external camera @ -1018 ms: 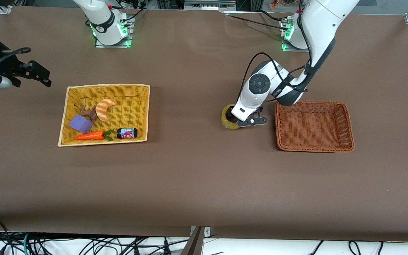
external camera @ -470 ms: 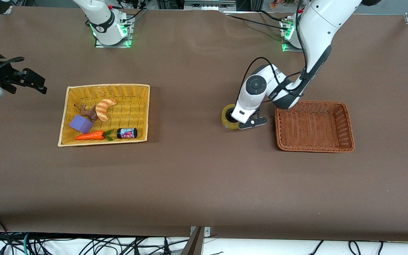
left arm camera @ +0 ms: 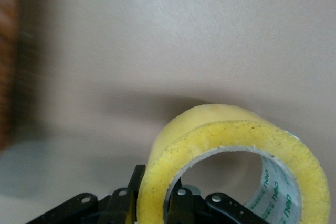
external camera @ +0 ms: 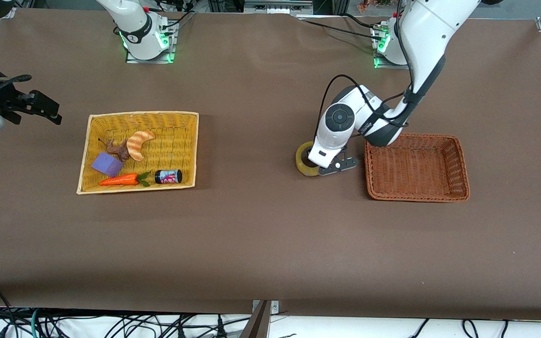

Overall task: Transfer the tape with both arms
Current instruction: 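Grasp the tape roll with the left gripper while the right gripper withdraws, then carry the tape roll with the left gripper into the wicker basket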

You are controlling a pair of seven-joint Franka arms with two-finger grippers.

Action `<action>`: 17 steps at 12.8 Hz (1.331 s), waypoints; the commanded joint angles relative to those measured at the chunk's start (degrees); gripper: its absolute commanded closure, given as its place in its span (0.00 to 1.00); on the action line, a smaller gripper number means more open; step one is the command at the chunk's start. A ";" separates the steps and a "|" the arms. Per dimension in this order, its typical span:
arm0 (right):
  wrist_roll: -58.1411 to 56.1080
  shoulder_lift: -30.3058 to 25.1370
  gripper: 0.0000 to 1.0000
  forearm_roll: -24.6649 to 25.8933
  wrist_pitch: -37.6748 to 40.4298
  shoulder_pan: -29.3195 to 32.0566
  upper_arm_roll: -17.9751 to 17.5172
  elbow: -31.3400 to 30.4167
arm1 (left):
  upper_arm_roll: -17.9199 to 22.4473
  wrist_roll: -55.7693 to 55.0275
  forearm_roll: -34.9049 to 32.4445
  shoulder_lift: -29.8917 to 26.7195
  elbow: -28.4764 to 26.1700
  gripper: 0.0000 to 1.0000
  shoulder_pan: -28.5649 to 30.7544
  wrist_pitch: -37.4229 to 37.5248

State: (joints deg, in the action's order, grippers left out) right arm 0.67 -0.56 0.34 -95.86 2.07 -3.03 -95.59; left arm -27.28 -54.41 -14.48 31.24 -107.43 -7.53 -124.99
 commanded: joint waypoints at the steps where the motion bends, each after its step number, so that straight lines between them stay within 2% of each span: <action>1: 0.65 -0.05 0.00 0.80 2.43 0.30 -0.22 0.93 | 2.82 19.88 7.95 -8.45 2.93 1.00 3.65 12.29; 3: 0.65 0.12 0.00 0.80 2.17 0.30 -0.13 1.11 | 9.49 33.34 8.50 -11.89 3.20 1.00 3.40 16.78; 6: 0.74 0.12 0.00 0.89 2.08 0.22 -0.22 1.11 | 18.90 50.92 8.33 -14.09 1.97 1.00 3.66 18.29; 9: 0.74 0.12 0.00 0.89 1.81 -0.05 -0.48 1.28 | 23.58 58.79 7.80 -14.45 -0.22 1.00 3.83 17.16; 11: 0.65 0.21 0.00 0.80 2.07 -0.05 -0.57 1.19 | 25.68 61.34 7.10 -15.41 -5.56 1.00 3.92 10.25; 15: 0.74 0.21 0.00 0.71 2.34 -0.05 -0.49 1.19 | 28.77 63.81 6.66 -15.77 -18.22 1.00 3.92 -8.47; 17: 0.74 0.21 0.00 0.63 2.43 0.04 -0.48 1.19 | 28.95 63.81 6.75 -14.98 -21.14 1.00 3.92 -14.38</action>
State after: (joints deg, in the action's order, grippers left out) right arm 0.79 -0.56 0.56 -94.84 2.00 -3.27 -95.56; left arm 1.16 8.01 -7.77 18.39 -124.38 -3.11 -134.85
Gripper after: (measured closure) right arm 0.000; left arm 0.775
